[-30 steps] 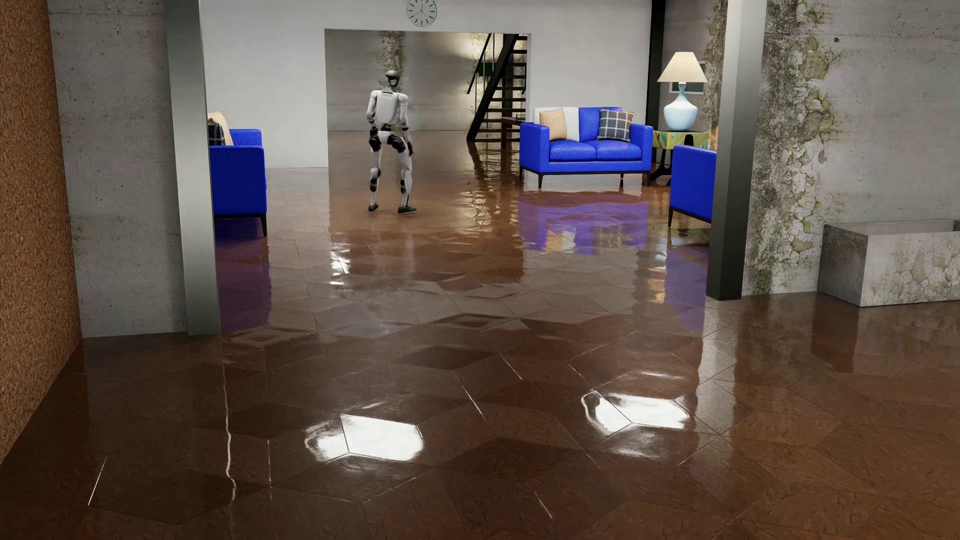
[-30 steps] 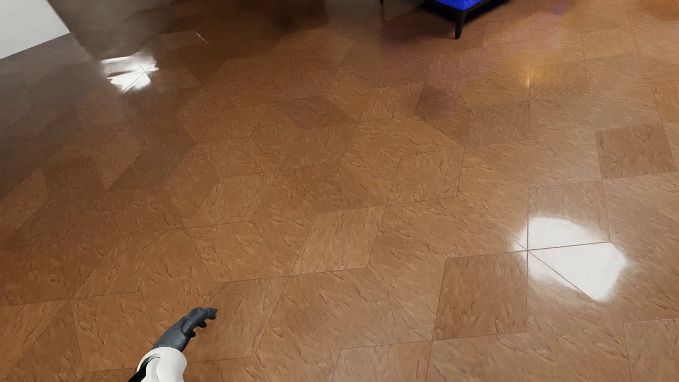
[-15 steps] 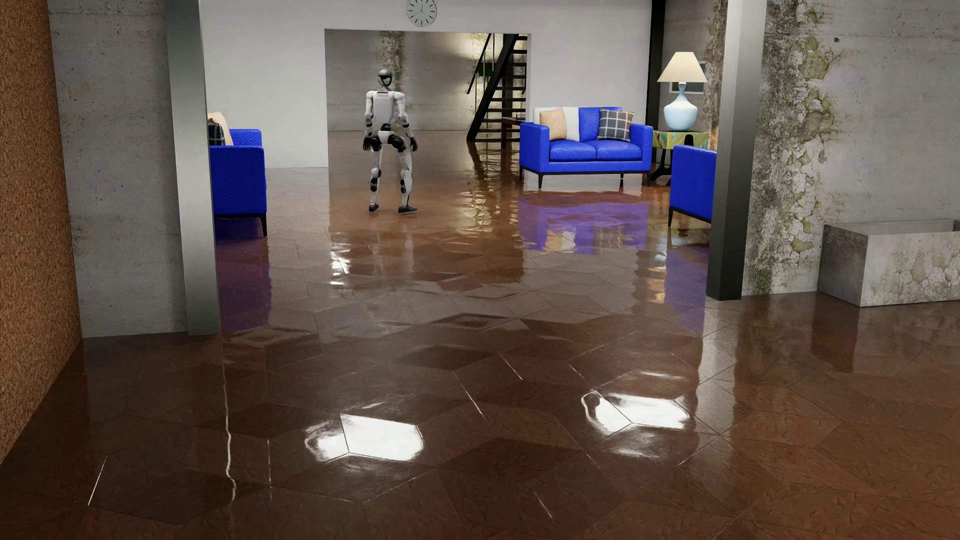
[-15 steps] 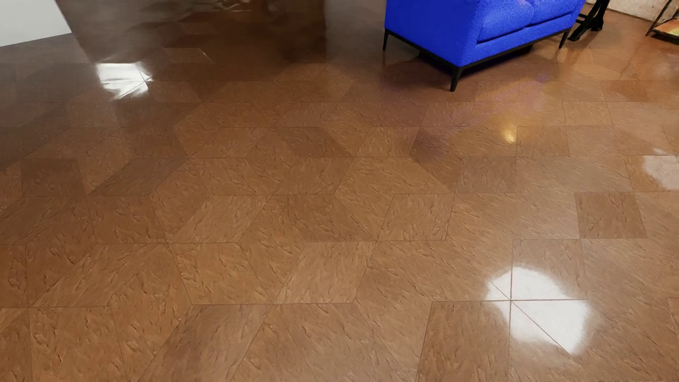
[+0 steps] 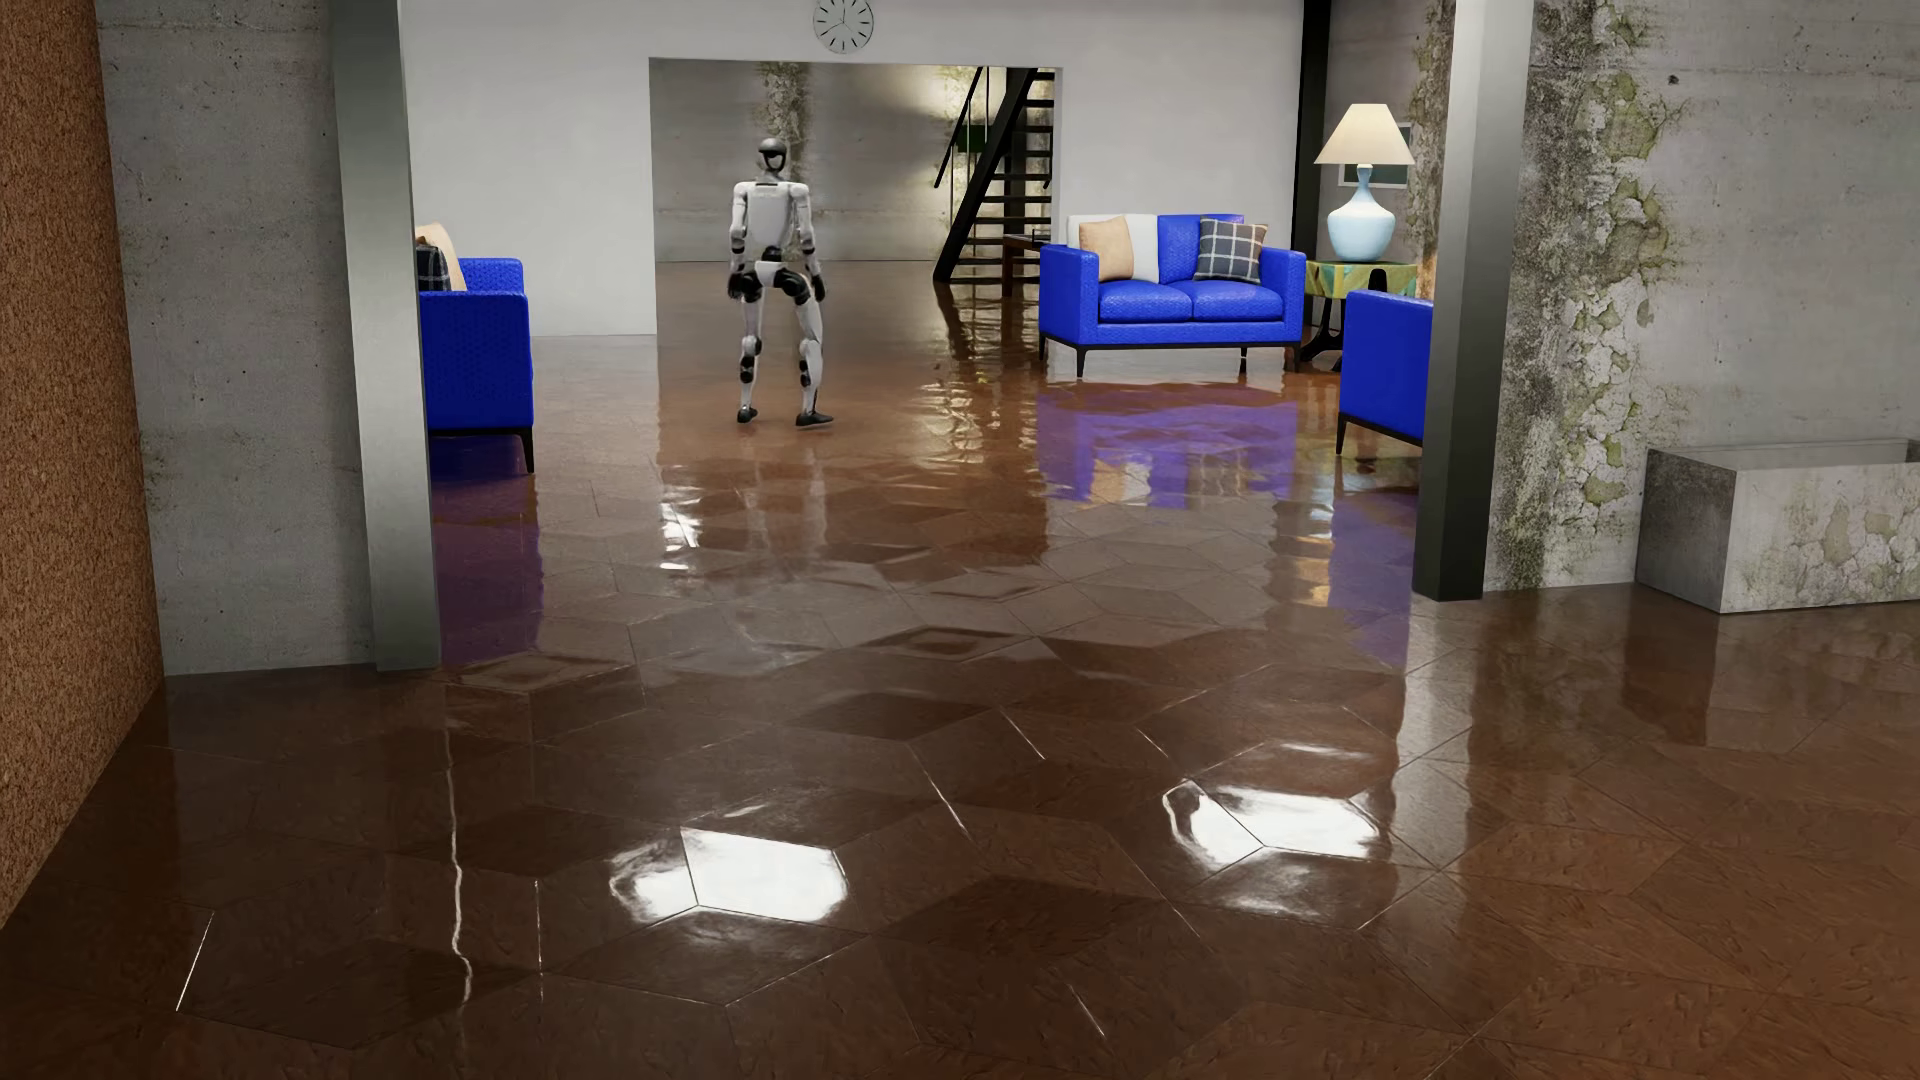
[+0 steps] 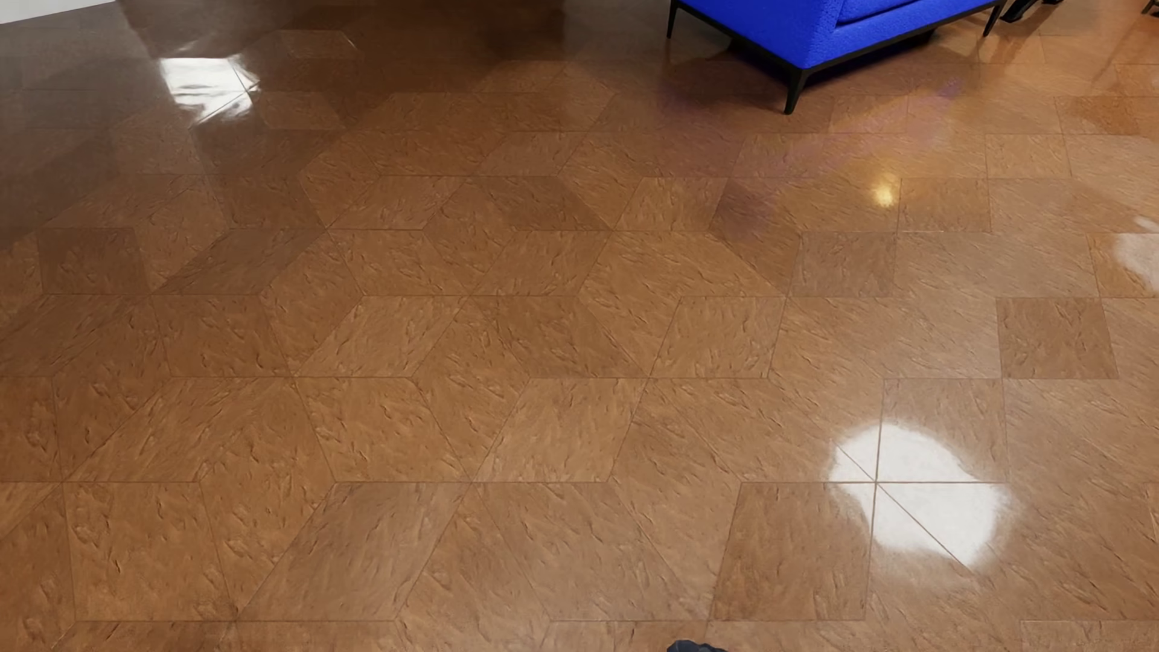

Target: Do a 180

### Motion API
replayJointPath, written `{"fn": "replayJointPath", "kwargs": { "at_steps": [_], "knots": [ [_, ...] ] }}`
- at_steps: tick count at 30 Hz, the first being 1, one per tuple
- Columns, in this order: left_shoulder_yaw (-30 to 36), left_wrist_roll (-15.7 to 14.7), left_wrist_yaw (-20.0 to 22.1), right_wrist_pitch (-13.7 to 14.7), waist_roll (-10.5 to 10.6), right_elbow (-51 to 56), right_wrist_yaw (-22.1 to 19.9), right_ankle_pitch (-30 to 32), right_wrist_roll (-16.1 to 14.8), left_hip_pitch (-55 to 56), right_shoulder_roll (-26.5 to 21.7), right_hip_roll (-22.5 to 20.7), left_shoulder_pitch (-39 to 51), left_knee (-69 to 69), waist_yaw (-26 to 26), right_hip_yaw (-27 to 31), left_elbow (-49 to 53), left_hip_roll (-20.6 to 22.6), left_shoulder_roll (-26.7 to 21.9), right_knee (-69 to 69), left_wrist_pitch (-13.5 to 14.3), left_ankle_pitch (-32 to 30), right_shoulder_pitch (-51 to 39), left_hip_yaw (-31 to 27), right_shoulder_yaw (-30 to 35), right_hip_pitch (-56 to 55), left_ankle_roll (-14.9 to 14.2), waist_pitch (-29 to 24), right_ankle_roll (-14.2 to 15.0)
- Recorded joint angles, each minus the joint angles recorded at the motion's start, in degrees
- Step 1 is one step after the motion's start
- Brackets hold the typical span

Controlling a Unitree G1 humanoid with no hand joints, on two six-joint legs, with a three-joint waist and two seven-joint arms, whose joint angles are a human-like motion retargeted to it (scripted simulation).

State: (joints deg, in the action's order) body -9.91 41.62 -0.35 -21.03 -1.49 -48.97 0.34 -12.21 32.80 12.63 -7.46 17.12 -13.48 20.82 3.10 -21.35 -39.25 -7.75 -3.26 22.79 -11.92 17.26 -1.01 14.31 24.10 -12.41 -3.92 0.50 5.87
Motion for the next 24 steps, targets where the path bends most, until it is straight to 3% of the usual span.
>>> {"fn": "replayJointPath", "kwargs": {
  "at_steps": [3,7,11,14,18,20,23,24],
  "knots": [
    [1.05,-0.38,0.67,-2.08,-0.06,-4.54,1.63,0.32,-0.61,1.28,-1.07,0.73,1.10,-0.09,-0.33,-0.45,2.36,0.75,-0.91,-0.22,1.94,-0.23,2.18,-0.37,0.09,-0.86,0.32,-0.26,0.43],
    [1.93,-0.65,1.21,-2.97,-0.01,-4.88,0.42,0.91,-1.77,2.66,-3.49,2.10,2.27,0.13,-0.89,-0.18,2.54,2.09,-0.63,-0.30,3.21,-0.04,5.95,-0.15,-2.01,-2.20,1.14,-0.59,1.29],
    [1.12,-0.86,1.25,-2.63,0.01,-3.27,0.22,1.72,-1.80,2.58,-6.58,3.34,0.40,0.39,-1.32,3.29,0.68,3.38,0.56,0.01,2.50,0.97,6.13,2.75,-3.30,-4.41,2.46,-1.00,2.42],
    [0.83,-0.67,0.82,-2.50,-0.35,-2.18,-0.06,2.16,-0.66,1.01,-7.04,3.37,-1.65,-1.08,-1.38,9.03,-1.16,3.98,1.95,1.18,-0.20,1.27,2.16,7.78,-2.60,-7.81,3.10,-1.47,2.87],
    [1.36,0.79,-0.86,0.24,-1.69,2.69,-1.54,1.98,1.03,-0.43,-4.82,0.92,-3.71,-1.09,-1.60,16.48,-5.71,2.57,0.77,5.59,-2.38,1.83,-2.04,14.33,0.42,-13.44,2.58,-2.50,1.22],
    [2.05,2.13,-1.62,1.87,-2.48,5.86,-2.54,2.57,1.07,-0.85,-2.74,-0.28,-2.82,-0.97,-1.71,16.93,-7.67,1.19,-1.05,7.99,-3.11,1.69,-1.83,16.11,1.52,-15.31,1.83,-2.89,0.68],
    [1.65,2.33,-1.30,3.47,-3.16,7.46,-0.23,2.02,2.00,-1.14,-1.82,-2.70,-0.75,-0.60,-1.70,20.24,-6.97,-0.95,-3.31,12.41,-2.51,1.29,-1.56,17.12,6.12,-17.77,0.28,-3.07,3.36],
    [0.80,1.68,-0.41,3.75,-3.37,7.22,0.45,0.43,3.68,-1.16,-2.49,-2.60,-0.04,-0.48,-1.47,20.27,-5.60,-1.64,-3.61,13.75,-1.94,1.05,-2.05,17.26,8.67,-18.70,-0.33,-3.06,1.65]
  ]
}}
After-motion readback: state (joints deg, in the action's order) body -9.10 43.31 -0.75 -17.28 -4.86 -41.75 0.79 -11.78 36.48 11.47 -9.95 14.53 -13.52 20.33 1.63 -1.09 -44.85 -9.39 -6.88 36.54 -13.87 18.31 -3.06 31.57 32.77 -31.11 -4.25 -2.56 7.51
